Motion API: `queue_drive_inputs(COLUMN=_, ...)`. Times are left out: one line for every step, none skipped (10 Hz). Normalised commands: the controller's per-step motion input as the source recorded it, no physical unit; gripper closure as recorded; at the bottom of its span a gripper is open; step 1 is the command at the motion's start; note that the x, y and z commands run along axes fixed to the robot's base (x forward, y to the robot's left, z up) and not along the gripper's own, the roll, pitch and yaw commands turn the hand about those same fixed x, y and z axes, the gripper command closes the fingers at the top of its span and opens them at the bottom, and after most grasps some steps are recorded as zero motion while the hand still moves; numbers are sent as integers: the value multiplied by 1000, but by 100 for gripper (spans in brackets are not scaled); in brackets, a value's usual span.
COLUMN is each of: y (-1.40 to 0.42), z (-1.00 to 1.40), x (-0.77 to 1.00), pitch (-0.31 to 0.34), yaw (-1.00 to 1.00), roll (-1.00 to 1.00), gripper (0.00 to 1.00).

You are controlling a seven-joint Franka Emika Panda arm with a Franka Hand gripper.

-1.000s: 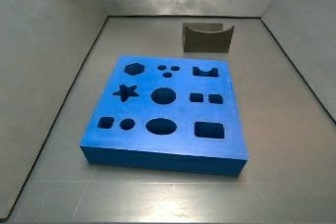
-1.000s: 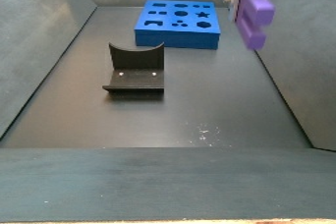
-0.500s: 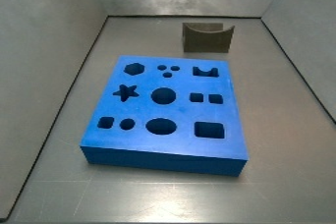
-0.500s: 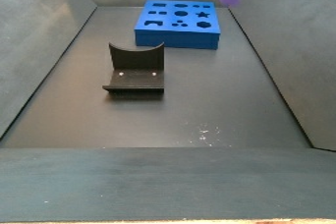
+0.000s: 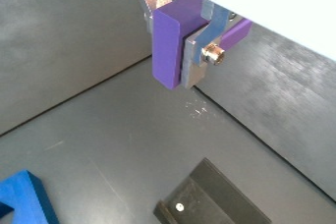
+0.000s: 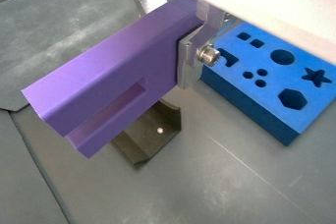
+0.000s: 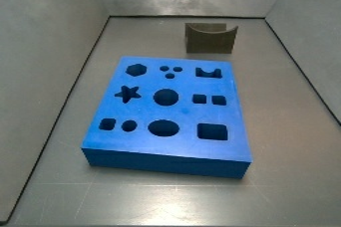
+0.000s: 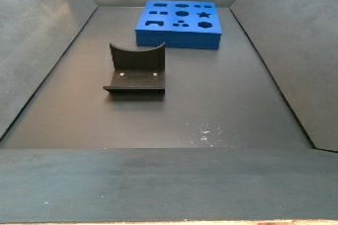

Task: Pick up the double-square object. Move up. Rotate the double-square object. Place the double-square object on the fixture. Regrasp the double-square object. Move to above the board. Insert the double-square object.
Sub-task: Place the double-square object on the fixture.

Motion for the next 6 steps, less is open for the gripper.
queue_drive_inputs(y=-25, z=32, x=308, pitch=151, yaw=42, roll=-1, gripper=100)
queue_drive_inputs(y=-22, z=25, x=169, pitch=164, yaw=45, roll=-5, gripper=100)
queue_drive_inputs(y=-136, z=-612, x=1000, pitch=53, yaw=-44, roll=-1000, gripper=100)
queue_drive_inputs(y=-125, z=-624, x=1000, pitch=48, yaw=-51, roll=-1000, gripper=100)
queue_drive_inputs(y=-58, z=-495, x=1000, pitch=35, yaw=-64, roll=-1000, gripper=100)
queue_drive_inputs(y=-41, z=-377, x=1000, pitch=34, yaw=-67, roll=-1000, gripper=100)
